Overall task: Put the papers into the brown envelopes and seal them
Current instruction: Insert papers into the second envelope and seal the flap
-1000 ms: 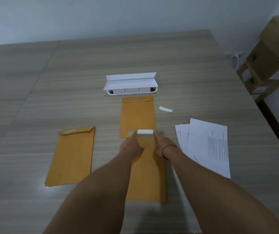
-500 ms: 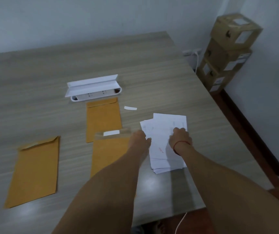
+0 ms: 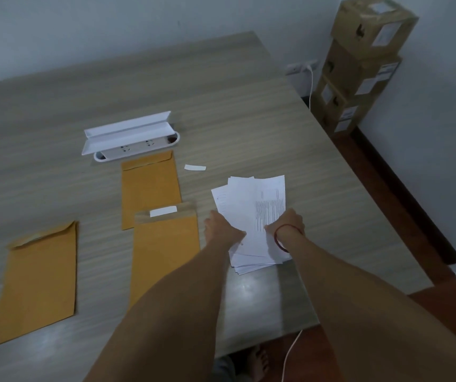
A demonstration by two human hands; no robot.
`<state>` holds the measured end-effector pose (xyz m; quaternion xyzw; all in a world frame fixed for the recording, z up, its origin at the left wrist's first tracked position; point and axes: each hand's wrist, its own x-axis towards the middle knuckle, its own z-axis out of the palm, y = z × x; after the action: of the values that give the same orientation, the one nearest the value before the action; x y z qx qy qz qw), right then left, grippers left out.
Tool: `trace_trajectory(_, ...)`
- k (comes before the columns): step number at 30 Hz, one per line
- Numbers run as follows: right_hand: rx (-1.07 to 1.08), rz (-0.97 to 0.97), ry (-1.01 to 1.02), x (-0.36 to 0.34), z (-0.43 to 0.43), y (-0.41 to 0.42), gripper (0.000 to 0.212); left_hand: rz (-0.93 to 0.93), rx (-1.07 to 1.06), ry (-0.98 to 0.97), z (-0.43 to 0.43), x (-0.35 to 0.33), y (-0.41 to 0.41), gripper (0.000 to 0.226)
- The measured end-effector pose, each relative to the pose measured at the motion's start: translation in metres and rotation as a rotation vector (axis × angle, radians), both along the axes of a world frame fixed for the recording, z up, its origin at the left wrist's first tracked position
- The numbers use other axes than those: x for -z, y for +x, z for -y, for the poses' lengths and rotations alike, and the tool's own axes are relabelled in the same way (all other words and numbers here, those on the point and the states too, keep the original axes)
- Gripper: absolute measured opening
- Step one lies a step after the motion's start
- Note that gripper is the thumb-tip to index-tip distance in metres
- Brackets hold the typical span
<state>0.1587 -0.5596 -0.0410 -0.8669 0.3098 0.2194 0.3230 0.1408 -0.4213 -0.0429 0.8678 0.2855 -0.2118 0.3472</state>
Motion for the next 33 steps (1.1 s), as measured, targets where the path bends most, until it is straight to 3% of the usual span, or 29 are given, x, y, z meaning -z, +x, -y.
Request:
trace_trajectory(15,0.051,0.088,0.026,-0.003,-0.018,-0.002,0.032,-0.002,-0.183,-0.235,-0.013,0.009,-0.001,0.077)
trace_trajectory(24,-0.011,0.054,0.177,-0.007,-0.023,-0.003,0.042,0.034,-0.184,-0.289,-0.012,0.006,-0.007,0.060)
trace_trajectory(30,-0.004,0.062,0.398,-0.014,-0.018,-0.008,0.040,0.157,-0.258,-0.278,-0.021,0.020,-0.001,0.071)
trace_trajectory(33,-0.036,0.063,0.430,-0.021,-0.017,-0.010,0.038,0.188,-0.280,-0.346,-0.019,0.005,0.000,0.058)
